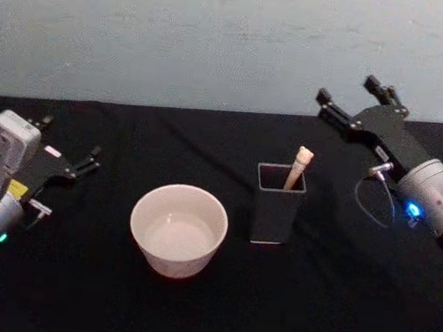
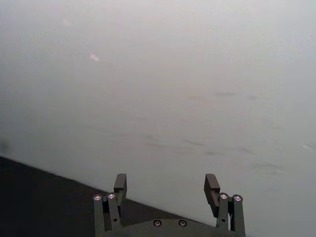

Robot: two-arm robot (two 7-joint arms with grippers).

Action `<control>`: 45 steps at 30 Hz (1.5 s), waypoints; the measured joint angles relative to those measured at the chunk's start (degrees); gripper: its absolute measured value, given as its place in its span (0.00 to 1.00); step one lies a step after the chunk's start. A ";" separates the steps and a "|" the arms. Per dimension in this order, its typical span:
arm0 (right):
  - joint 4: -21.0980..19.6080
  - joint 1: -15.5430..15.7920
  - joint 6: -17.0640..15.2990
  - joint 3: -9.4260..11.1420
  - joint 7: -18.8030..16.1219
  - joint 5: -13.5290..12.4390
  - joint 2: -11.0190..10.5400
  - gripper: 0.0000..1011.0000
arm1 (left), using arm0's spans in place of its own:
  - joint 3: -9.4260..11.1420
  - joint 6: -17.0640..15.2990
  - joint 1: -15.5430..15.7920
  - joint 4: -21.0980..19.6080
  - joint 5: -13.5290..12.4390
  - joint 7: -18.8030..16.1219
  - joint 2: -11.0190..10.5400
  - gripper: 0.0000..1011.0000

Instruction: Pick up the stirring spoon with one hand, stir inside the cup, then place it back in its original position.

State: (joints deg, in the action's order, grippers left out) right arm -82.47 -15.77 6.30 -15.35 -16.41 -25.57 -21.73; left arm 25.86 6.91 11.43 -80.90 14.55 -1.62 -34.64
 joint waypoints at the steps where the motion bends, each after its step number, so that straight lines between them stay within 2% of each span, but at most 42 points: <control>1: 0.58 -0.15 0.21 0.08 0.81 0.71 0.25 0.99 | 0.00 0.00 0.00 0.00 0.00 0.00 0.00 0.99; 4: 4.42 -0.81 0.51 -0.13 4.59 4.92 1.39 0.99 | 0.00 0.00 0.00 0.00 0.00 0.00 0.00 0.99; 8: 7.67 -0.88 0.00 -0.89 5.98 7.61 1.99 0.99 | 0.00 0.00 0.00 0.00 0.00 0.00 0.00 0.99; 17: 12.02 -0.40 -2.95 -1.77 6.22 10.35 3.22 0.99 | 0.00 0.00 0.00 0.00 0.00 0.00 0.00 0.99; 21: 12.92 -0.50 -3.25 -1.79 6.23 11.09 3.57 0.99 | 0.00 0.00 0.00 0.00 0.00 0.00 0.00 0.99; 45: 12.68 -0.53 -3.18 -1.74 6.38 10.98 3.45 0.99 | 0.00 0.00 0.00 0.00 0.00 0.00 0.00 0.99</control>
State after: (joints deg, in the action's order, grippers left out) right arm -69.79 -16.30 3.12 -17.09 -10.03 -14.59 -18.27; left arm 25.86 6.91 11.43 -80.90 14.55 -1.62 -34.65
